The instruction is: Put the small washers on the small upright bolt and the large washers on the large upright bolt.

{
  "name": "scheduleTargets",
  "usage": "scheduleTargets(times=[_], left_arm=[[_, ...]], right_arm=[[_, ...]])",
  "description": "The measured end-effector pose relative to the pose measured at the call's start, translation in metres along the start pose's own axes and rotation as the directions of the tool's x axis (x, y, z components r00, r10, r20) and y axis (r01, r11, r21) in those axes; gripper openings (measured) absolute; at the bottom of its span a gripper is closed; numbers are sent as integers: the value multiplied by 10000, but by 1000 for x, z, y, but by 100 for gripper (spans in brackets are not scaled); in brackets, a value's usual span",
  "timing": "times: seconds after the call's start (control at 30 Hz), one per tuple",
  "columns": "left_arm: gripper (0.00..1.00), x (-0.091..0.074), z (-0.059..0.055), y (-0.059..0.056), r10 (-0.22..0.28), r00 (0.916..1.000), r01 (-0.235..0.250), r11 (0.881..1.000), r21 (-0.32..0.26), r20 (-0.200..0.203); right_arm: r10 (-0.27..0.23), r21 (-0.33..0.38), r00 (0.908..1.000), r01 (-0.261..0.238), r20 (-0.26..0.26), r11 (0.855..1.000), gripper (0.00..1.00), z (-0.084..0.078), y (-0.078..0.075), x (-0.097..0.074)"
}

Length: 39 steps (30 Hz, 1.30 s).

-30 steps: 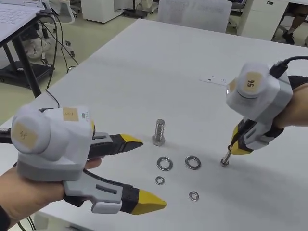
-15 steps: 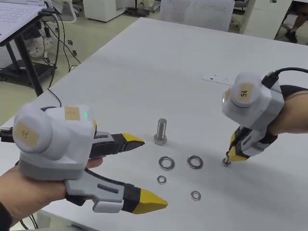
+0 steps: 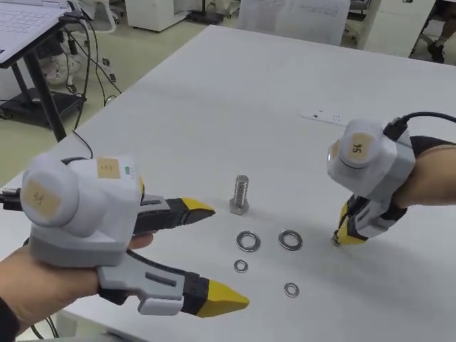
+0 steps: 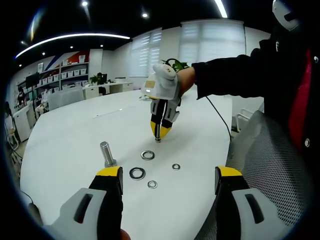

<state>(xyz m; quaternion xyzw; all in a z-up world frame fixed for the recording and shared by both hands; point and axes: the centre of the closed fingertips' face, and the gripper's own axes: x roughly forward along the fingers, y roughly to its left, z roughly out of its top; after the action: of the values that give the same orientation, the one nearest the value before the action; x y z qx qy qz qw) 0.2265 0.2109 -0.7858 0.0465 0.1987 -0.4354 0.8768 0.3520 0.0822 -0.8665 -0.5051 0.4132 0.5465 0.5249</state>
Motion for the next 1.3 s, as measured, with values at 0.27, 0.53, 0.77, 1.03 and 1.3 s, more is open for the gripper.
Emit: scheduleTargets(times=[0.27, 0.53, 0.77, 1.03, 1.3], left_arm=[[74, 1, 0, 0, 19, 10000, -19, 10000, -19, -33], [74, 1, 1, 0, 23, 10000, -23, 10000, -23, -42], [74, 1, 1, 1, 25, 10000, -25, 10000, 4, -29], [74, 1, 2, 1, 12, 10000, -12, 10000, 35, -24], [74, 1, 2, -1, -1, 10000, 1, 10000, 76, -6]], right_arm=[[25, -28, 10000, -25, -78, 10000, 13, 0, 0, 2], [21, -66, 10000, -22, -69, 10000, 14, 2, -1, 0], [4, -52, 10000, -5, -42, 10000, 17, 2, -1, -2], [-116, -66, 9999, 116, 37, 9999, 24, 3, -2, -6], [-271, 101, 9996, 271, 78, 9996, 28, -3, -4, -12]])
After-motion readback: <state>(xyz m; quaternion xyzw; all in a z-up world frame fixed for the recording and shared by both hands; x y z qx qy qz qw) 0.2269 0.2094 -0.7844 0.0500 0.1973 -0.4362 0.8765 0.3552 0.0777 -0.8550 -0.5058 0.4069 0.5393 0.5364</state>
